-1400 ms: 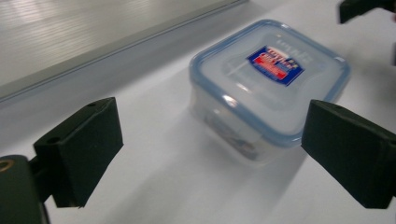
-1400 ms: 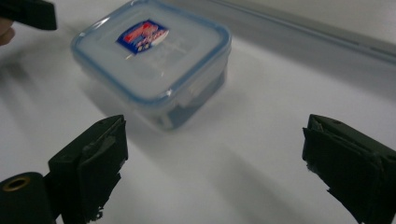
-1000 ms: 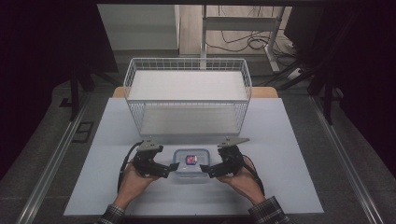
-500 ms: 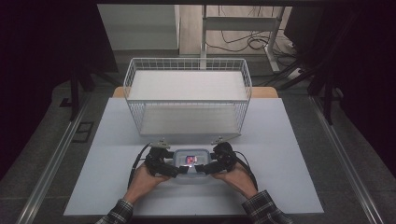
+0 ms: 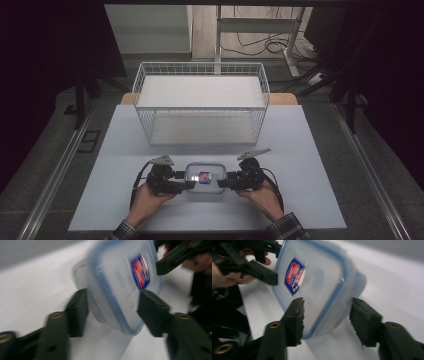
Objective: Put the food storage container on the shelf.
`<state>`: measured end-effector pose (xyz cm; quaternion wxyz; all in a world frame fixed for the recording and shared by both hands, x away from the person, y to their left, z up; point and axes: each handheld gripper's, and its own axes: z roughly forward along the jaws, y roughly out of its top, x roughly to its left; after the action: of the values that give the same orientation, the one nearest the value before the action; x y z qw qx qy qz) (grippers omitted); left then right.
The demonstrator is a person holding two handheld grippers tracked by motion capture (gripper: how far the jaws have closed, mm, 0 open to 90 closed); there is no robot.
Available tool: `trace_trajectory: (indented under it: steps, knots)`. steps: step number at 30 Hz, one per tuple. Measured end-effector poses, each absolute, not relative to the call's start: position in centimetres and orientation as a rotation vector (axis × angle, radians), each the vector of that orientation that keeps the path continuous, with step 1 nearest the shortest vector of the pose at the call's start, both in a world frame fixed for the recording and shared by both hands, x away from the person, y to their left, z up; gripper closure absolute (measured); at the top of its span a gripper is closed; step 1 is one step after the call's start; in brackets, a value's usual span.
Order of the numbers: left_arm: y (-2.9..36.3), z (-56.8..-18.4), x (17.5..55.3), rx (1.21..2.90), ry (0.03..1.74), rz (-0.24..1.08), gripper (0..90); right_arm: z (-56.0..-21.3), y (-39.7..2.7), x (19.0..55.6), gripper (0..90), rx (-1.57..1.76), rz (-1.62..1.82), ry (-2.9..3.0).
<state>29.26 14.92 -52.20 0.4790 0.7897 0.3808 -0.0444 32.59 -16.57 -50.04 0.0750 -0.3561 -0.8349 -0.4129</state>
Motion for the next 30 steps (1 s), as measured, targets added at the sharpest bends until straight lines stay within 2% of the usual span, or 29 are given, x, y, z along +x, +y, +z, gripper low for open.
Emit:
trace_trajectory:
  steps: [2,5,9,10,13,16,19,22,30]
  knots:
    - [15.1,-52.3,29.2,1.92,0.914,-0.115,50.6,-50.0,-17.1,32.5,55.0,-1.044,-1.255,-2.477]
    - [15.1,-52.3,29.1,1.914,0.92,-0.117,50.8,-50.1,-17.2,32.4,55.3,-1.037,-1.268,-2.478]
    - [16.0,-52.9,29.6,1.845,0.924,-0.221,54.4,-50.2,-17.4,32.5,56.6,-1.032,-1.281,-2.455]
    - [16.3,-53.0,29.8,1.828,0.917,-0.249,57.4,-50.2,-17.9,32.7,65.7,-1.06,-1.315,-2.424]
    - [16.5,-53.0,29.9,1.815,0.891,-0.272,59.1,-50.0,-18.6,32.9,68.5,-1.08,-1.384,-2.344]
    - [16.2,-53.0,29.7,1.829,0.902,-0.242,58.0,-49.6,-18.2,32.7,66.1,-1.043,-1.357,-2.433]
    - [16.4,-53.3,29.9,1.812,0.913,-0.263,57.7,-50.0,-17.6,32.5,56.9,-1.036,-1.316,-2.471]
    - [16.4,-53.3,29.9,1.818,0.906,-0.26,57.7,-50.6,-17.6,32.8,53.7,-1.026,-1.311,-2.426]
    - [16.7,-53.6,30.1,1.803,0.902,-0.283,57.8,-50.9,-17.9,32.9,56.5,-1.045,-1.324,-2.354]
